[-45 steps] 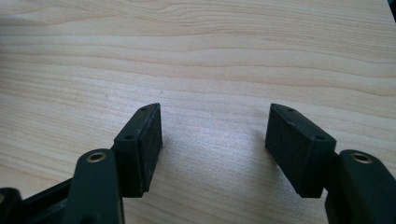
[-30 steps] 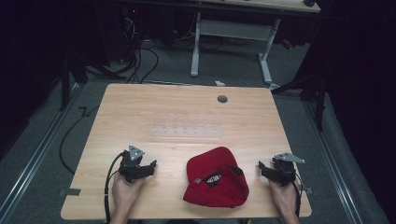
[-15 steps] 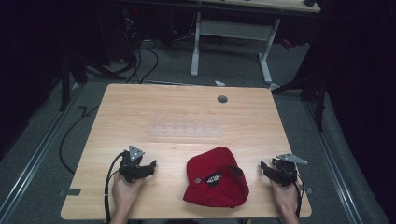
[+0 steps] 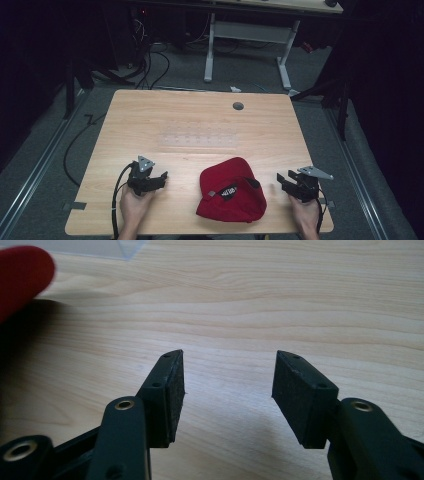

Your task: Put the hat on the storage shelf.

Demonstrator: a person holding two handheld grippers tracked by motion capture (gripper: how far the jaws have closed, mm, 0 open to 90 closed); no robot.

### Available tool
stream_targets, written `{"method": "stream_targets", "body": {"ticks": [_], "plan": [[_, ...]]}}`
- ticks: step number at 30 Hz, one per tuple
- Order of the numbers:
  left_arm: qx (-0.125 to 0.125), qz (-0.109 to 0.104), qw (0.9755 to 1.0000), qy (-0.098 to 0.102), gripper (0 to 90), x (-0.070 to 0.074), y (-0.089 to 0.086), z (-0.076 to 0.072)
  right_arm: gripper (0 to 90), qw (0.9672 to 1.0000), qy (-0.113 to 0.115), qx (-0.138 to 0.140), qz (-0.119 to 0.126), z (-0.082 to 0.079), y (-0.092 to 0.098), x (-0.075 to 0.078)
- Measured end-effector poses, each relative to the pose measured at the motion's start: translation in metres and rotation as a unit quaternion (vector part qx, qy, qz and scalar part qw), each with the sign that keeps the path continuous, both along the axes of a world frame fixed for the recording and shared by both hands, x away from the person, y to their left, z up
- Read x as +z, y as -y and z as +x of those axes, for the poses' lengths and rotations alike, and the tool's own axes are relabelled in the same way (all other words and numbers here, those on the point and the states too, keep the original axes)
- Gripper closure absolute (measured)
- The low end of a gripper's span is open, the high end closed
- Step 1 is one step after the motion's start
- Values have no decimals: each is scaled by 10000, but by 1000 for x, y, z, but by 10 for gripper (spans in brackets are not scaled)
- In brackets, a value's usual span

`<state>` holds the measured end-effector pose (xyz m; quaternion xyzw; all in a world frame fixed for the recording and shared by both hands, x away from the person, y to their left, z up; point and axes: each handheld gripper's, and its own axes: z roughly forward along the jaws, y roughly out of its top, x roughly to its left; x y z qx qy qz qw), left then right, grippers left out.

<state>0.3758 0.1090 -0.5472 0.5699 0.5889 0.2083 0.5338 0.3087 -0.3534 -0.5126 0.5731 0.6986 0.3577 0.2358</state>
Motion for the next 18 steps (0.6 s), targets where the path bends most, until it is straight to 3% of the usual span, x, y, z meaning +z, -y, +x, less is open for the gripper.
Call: {"method": "stream_targets", "body": {"ticks": [8, 18], "plan": [[12, -17, 10000, -1, 269, 0, 0, 0, 469, 9991, 119, 349, 202, -14, -9, 15], [31, -24, 10000, -2, 271, 0, 0, 0, 458, 9947, 439, 750, 547, -33, -25, 41]]}}
